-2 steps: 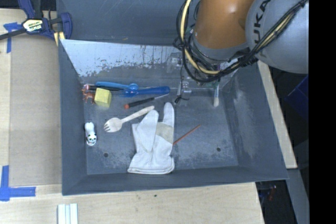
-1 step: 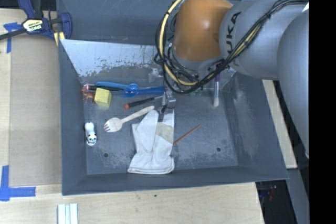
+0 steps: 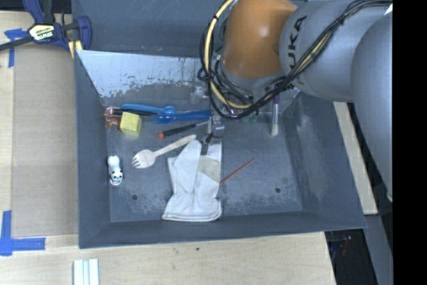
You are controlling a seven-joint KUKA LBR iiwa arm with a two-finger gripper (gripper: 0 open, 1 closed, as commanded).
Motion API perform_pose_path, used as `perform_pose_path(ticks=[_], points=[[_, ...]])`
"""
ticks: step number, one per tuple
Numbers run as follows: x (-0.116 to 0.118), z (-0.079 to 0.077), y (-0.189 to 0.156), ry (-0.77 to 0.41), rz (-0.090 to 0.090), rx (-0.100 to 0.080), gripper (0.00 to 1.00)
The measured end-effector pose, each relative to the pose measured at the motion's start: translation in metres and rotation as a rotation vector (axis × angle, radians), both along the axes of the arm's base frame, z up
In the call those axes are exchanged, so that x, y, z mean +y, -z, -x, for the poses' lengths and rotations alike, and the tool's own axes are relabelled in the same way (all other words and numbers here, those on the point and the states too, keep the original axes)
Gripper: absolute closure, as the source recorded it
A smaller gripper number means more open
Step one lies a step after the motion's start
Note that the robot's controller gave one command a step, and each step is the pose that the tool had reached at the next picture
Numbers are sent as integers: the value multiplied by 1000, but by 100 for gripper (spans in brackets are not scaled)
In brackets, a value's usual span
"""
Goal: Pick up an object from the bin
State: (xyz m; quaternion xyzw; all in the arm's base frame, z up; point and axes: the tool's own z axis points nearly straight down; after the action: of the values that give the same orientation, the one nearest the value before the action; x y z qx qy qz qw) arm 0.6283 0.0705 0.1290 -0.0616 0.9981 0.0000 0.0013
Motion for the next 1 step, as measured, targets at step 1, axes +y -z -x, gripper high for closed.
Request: perform_pose_path(ticks=[1], points=[[16, 1, 21, -91, -1, 3, 0]])
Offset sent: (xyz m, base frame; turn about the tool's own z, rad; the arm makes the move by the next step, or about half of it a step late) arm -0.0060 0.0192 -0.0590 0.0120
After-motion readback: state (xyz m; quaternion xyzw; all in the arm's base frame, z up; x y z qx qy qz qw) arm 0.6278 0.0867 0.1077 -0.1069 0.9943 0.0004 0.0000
